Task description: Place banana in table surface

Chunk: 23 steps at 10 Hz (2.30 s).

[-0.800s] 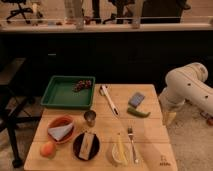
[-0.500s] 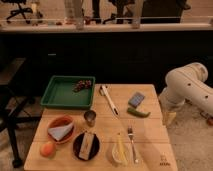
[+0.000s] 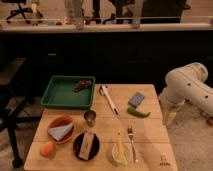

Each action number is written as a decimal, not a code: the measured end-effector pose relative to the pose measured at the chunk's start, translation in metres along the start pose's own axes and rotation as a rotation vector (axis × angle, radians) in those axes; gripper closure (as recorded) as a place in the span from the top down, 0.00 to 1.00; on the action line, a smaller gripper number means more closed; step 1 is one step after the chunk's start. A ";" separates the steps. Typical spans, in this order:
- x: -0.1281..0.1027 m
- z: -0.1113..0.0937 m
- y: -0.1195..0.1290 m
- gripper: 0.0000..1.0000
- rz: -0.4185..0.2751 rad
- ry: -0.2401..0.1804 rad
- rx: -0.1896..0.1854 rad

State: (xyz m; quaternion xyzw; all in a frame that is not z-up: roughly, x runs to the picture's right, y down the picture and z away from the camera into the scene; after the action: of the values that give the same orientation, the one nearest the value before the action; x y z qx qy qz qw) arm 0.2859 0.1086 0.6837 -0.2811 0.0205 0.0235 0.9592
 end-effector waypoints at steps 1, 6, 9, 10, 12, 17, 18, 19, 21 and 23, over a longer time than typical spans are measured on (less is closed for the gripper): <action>0.000 0.000 0.000 0.80 0.000 0.000 0.000; 0.000 0.000 0.000 0.80 0.000 0.000 0.000; 0.000 0.000 0.000 0.80 0.000 0.000 0.000; 0.000 0.000 0.000 0.80 0.000 0.000 0.000; 0.000 0.000 0.000 0.80 0.000 0.000 0.000; -0.016 -0.004 0.009 0.80 -0.080 -0.008 0.014; -0.028 -0.005 0.013 0.80 -0.123 -0.014 0.016; -0.045 -0.007 0.020 0.80 -0.194 -0.018 0.019; -0.068 -0.009 0.036 0.80 -0.362 -0.022 0.028; -0.082 -0.010 0.050 0.80 -0.531 -0.048 0.040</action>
State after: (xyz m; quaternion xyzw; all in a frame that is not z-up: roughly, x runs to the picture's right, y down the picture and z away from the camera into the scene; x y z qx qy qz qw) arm 0.2014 0.1429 0.6525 -0.2571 -0.0762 -0.2226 0.9373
